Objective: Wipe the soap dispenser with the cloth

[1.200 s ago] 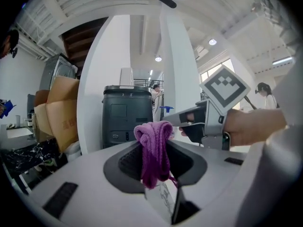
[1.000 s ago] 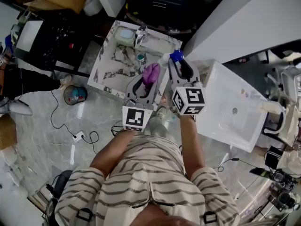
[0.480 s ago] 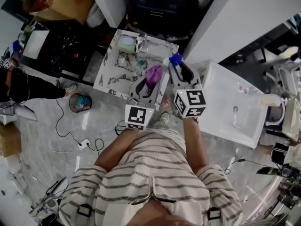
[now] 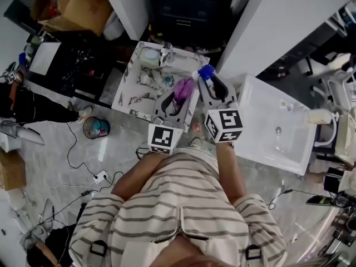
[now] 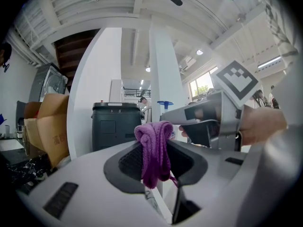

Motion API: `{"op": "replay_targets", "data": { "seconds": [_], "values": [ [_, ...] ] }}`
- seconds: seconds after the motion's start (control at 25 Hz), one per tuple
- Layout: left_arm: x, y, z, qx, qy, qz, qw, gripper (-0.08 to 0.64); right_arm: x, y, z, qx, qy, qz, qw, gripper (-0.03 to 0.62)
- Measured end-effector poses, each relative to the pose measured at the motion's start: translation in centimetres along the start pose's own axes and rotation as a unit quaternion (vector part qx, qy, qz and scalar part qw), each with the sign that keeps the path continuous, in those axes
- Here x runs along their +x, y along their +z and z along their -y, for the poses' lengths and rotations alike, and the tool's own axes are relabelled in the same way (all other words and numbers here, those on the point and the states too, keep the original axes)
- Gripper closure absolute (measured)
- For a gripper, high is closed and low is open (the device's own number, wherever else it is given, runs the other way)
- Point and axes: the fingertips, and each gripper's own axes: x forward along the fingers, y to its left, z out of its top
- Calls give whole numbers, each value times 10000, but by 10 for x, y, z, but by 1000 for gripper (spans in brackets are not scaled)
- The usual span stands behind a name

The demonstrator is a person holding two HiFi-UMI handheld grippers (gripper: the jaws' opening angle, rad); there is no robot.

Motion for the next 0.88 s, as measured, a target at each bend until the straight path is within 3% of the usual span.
{"op": "replay_targets", "data": {
  "seconds": [0.88],
  "values": [
    [5, -1, 28, 58, -444, 49, 9990, 440, -6, 1, 1, -117, -80, -85, 9999, 460]
  ]
}}
